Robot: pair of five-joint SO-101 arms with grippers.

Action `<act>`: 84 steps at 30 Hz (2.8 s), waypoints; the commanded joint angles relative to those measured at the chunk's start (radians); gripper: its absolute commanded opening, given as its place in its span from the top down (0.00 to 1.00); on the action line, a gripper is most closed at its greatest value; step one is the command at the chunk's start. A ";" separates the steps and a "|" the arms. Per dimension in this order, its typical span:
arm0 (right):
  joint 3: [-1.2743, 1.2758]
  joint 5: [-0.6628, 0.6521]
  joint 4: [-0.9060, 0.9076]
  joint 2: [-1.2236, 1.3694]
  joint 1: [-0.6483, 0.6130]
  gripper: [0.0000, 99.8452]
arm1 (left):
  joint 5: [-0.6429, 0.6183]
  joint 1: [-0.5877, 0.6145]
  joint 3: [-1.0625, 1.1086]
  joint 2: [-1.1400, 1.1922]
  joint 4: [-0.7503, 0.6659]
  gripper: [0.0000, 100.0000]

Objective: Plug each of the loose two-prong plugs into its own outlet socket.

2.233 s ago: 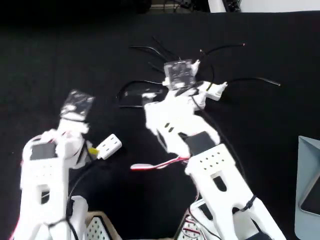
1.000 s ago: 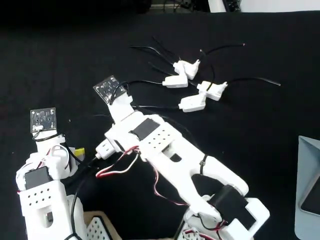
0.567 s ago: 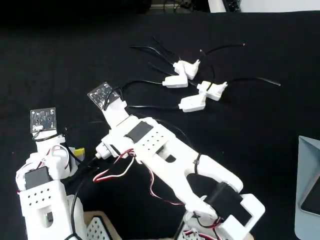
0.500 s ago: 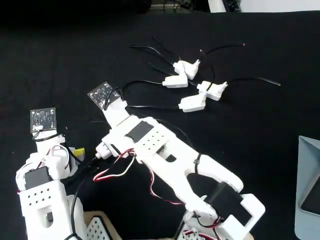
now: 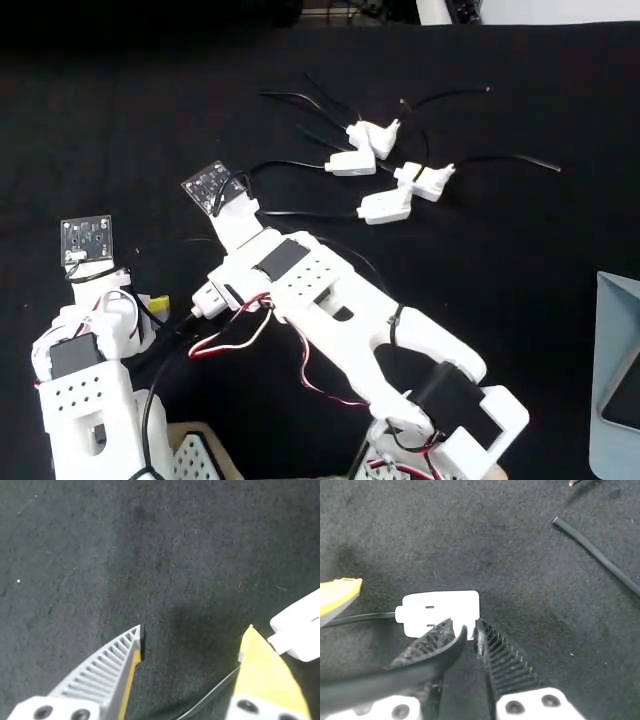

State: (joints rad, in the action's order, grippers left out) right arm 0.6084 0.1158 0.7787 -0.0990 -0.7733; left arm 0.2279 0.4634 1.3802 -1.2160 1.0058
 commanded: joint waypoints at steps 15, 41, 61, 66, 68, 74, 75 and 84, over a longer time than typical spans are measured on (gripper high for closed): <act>-0.058 -0.066 -0.003 0.173 -0.049 0.99 | -0.005 0.005 0.008 -0.017 -0.018 0.69; -0.105 -0.094 -0.181 -0.030 0.476 0.99 | -0.003 0.007 0.012 -0.017 -0.020 0.69; -0.154 -0.086 -0.212 0.062 0.575 0.88 | -0.003 0.005 0.013 -0.017 -0.023 0.69; -0.137 -0.052 -0.095 -0.070 0.571 0.88 | -0.003 0.005 0.031 -0.017 -0.055 0.69; -0.119 -0.018 -0.048 -0.133 0.560 0.88 | -0.006 0.005 0.044 -0.017 -0.086 0.69; 0.008 -0.015 0.003 -0.318 0.508 0.90 | -0.011 0.002 0.021 -0.018 -0.094 0.69; 0.027 -0.015 0.003 -0.352 0.506 0.93 | -0.011 0.005 0.008 -0.018 -0.092 0.69; 0.153 -0.014 0.172 -0.702 0.514 0.99 | -0.051 0.001 -0.263 -0.020 -0.002 0.98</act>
State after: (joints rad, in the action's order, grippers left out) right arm 0.7480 0.0913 0.8984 -0.6836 -0.2516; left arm 0.1880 0.4634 1.2942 -1.2221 0.9551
